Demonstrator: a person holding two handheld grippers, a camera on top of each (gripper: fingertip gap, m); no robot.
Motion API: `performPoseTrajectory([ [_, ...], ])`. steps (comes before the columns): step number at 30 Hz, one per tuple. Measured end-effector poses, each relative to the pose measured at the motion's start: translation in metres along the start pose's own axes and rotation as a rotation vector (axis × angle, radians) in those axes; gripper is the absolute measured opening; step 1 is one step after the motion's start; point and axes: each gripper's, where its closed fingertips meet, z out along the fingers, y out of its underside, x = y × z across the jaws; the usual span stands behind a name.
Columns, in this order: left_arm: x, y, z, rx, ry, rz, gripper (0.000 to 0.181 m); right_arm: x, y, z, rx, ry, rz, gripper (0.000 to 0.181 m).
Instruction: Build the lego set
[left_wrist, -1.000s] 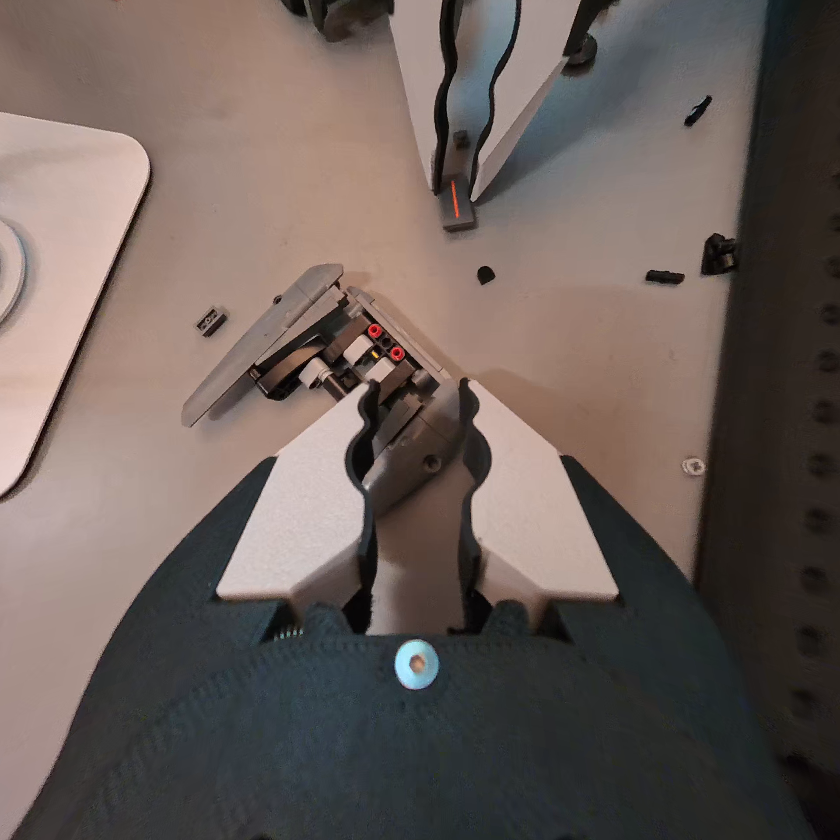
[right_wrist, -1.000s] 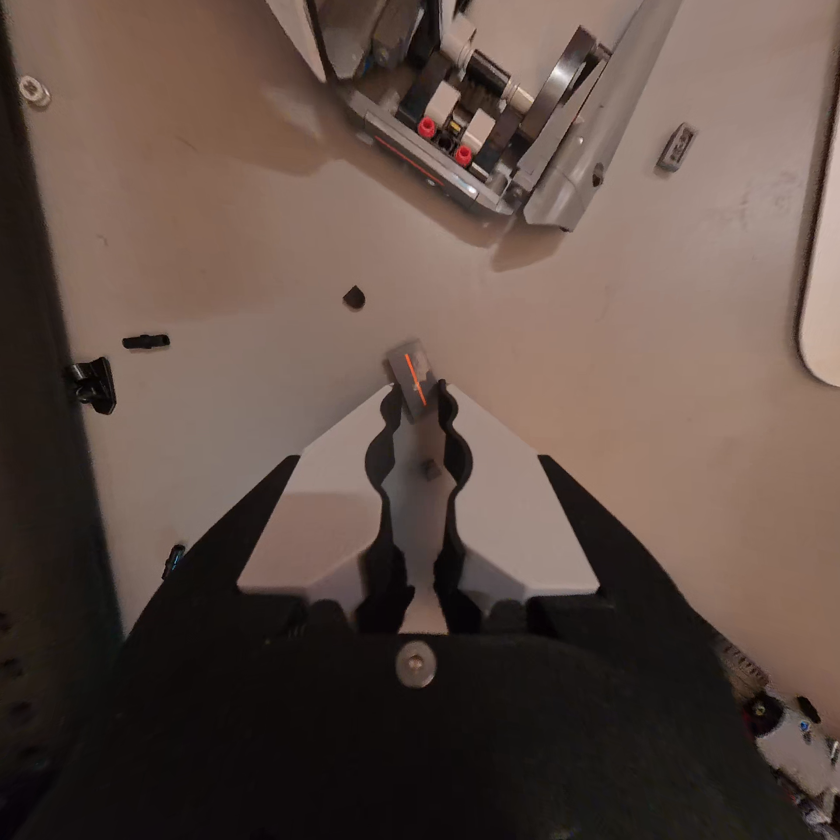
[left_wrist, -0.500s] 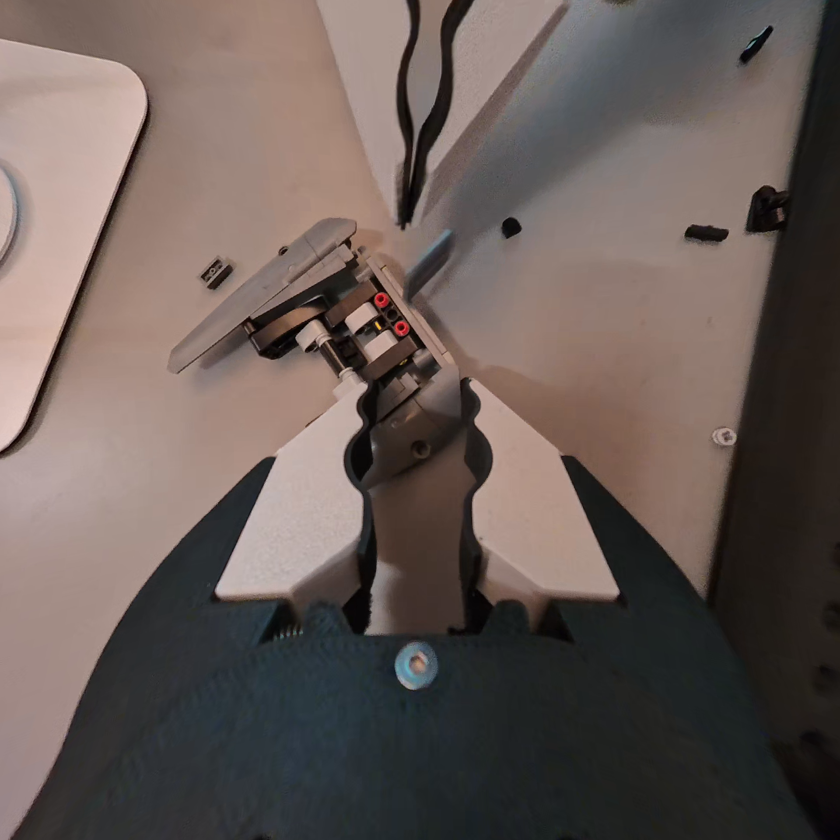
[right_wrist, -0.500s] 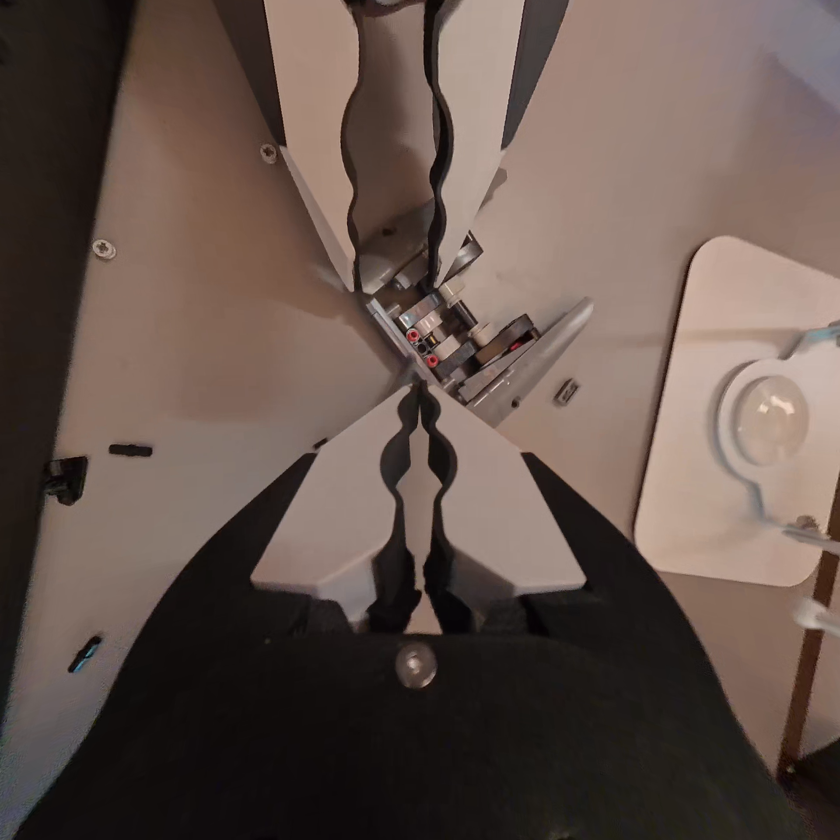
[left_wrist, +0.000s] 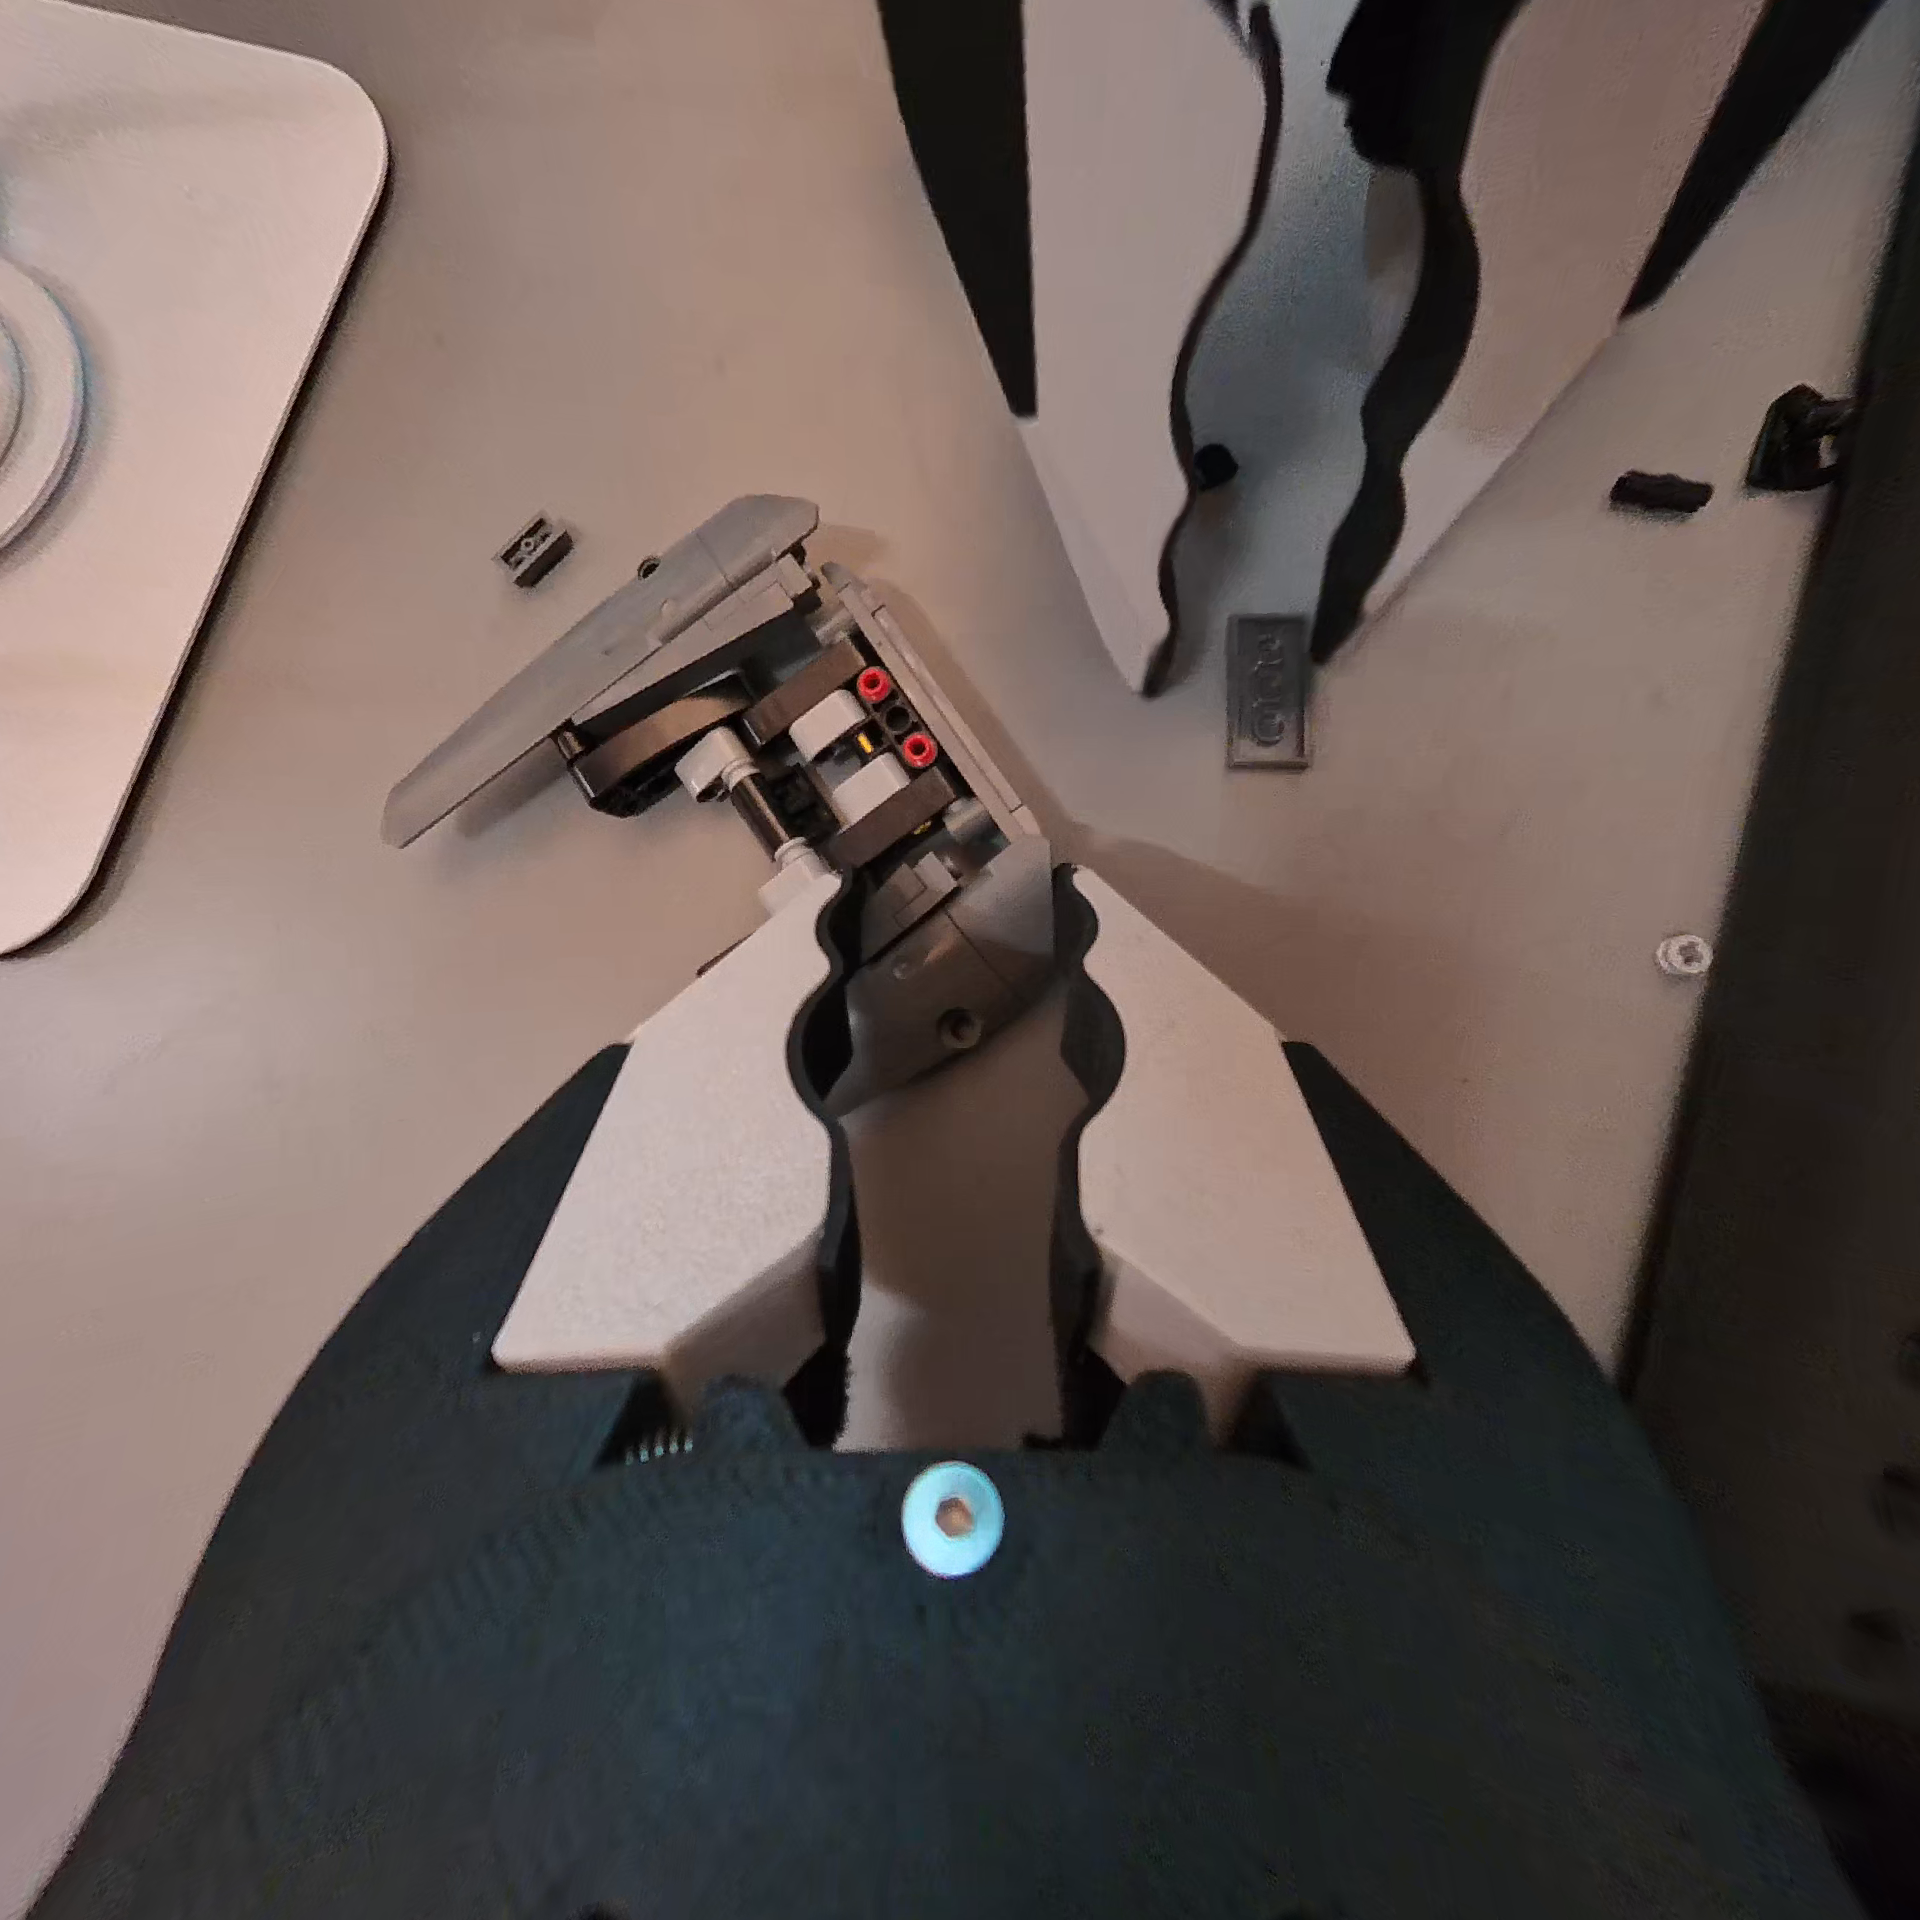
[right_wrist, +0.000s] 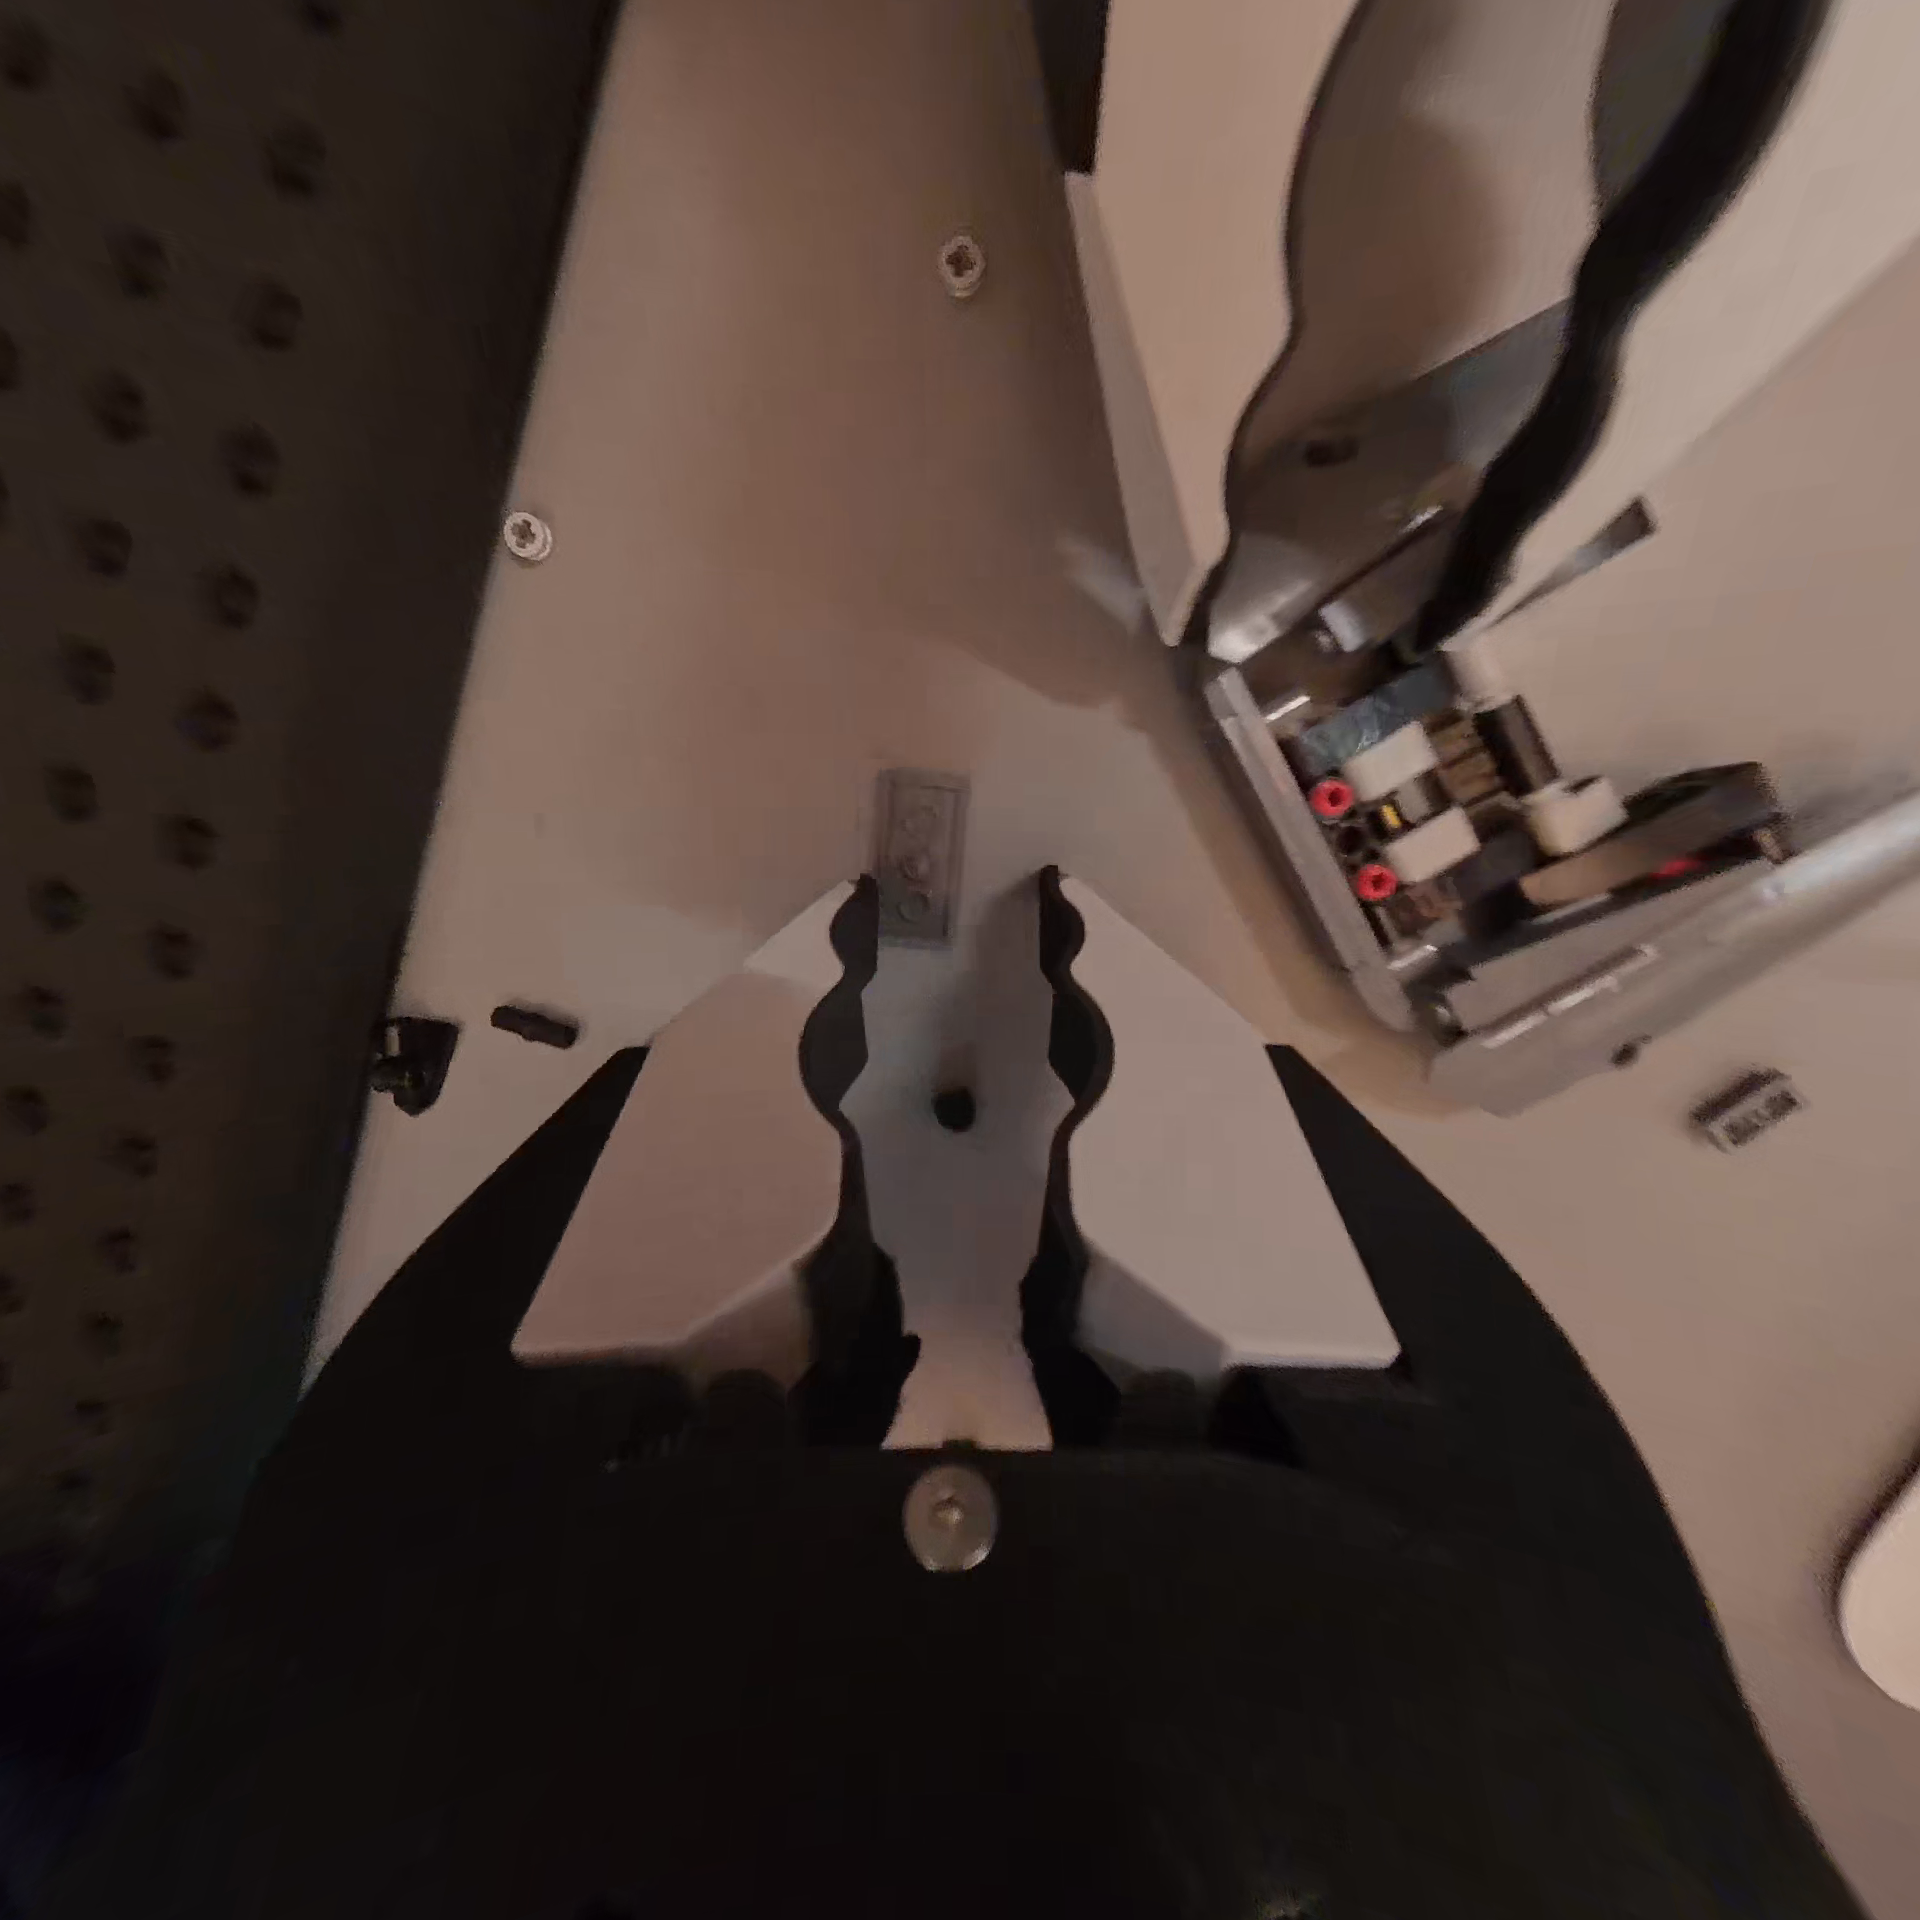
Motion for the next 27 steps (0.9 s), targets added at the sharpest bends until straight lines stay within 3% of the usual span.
performPoseTrajectory([
  [2,0.0,0.001,0.0,-0.001,-0.003,-0.001,0.035,0.0,-0.001,0.002,-0.004,0.01,-0.006,0.028],
  [4,0.0,0.0,0.0,-0.001,-0.002,0.001,0.035,0.003,0.001,0.001,-0.012,0.036,-0.009,0.014],
  [13,0.005,-0.012,-0.008,0.065,0.004,0.029,0.035,0.007,0.004,-0.004,0.018,0.018,0.017,0.013],
  [18,0.022,-0.029,-0.006,0.103,0.012,0.14,0.035,0.017,-0.002,-0.026,0.146,0.012,0.088,0.013],
  [24,0.028,-0.05,0.0,0.118,-0.096,0.319,0.02,0.022,-0.001,-0.044,0.26,-0.062,0.195,0.013],
  [27,0.025,-0.048,0.007,0.076,-0.128,0.346,0.013,0.022,-0.002,-0.047,0.289,-0.09,0.212,0.013],
])
